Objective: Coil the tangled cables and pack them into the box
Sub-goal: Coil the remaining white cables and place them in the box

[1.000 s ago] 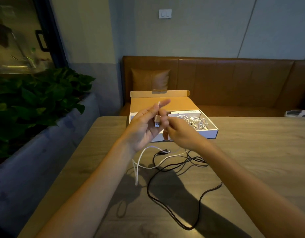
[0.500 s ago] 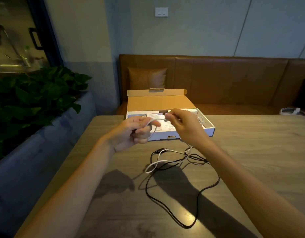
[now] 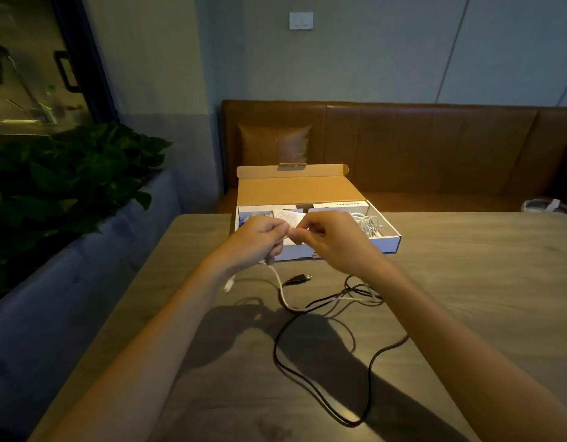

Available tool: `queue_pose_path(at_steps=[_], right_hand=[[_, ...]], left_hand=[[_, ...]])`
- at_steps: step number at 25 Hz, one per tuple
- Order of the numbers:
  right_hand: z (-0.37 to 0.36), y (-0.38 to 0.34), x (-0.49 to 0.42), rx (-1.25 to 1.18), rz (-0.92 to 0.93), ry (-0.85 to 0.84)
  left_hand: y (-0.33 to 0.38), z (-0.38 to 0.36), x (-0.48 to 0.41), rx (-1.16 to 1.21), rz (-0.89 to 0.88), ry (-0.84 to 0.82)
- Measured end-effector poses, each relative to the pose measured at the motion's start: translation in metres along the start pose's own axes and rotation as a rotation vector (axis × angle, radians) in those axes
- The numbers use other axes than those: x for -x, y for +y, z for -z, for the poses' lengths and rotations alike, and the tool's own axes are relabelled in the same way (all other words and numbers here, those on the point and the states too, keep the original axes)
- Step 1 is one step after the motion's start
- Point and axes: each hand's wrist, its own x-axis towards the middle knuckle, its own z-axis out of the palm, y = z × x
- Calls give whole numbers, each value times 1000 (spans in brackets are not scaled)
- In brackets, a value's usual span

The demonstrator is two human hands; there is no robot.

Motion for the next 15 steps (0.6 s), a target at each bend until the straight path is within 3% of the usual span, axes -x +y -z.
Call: queue_pose_path(at_steps=[4, 8, 11, 15], right_hand=[[-4, 0, 0, -164, 75, 68], [-6, -1, -2, -257, 111, 173], [-9, 5, -9, -220, 80, 206], [-30, 7, -4, -120, -103, -68]], left_hand=[[0, 9, 2, 742, 223, -207], [2, 7, 3, 966, 181, -300], [0, -7, 3, 1220, 76, -224], [0, -20, -3, 1513, -17, -58]])
